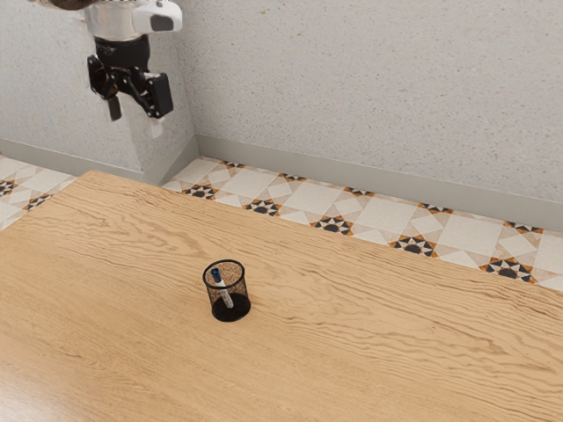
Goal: Take the marker out of the pen holder and place it to the left of the pen holder.
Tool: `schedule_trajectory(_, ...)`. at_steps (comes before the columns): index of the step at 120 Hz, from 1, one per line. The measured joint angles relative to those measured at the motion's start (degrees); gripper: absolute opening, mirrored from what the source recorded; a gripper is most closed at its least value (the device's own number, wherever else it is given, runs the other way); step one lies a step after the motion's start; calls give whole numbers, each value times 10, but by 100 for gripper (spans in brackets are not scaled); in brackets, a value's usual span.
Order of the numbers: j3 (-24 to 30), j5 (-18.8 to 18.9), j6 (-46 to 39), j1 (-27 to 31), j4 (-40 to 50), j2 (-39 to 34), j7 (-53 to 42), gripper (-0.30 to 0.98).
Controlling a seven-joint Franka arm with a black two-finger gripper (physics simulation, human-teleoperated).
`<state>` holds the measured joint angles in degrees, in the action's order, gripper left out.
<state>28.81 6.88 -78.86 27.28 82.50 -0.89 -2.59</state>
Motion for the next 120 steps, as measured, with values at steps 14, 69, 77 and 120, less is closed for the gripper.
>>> schedule_trajectory(14, 1, -6, -32, -60, 30, -6, 4, 69)
schedule_trajectory(69, -182, -13, -224, -90, 100, 215, 211, 69)
schedule_trajectory(77, -182, -23, -249, -98, 102, 228, 247, 69)
schedule_trajectory(120, -155, 55, -326, -179, 96, 240, 380, 69)
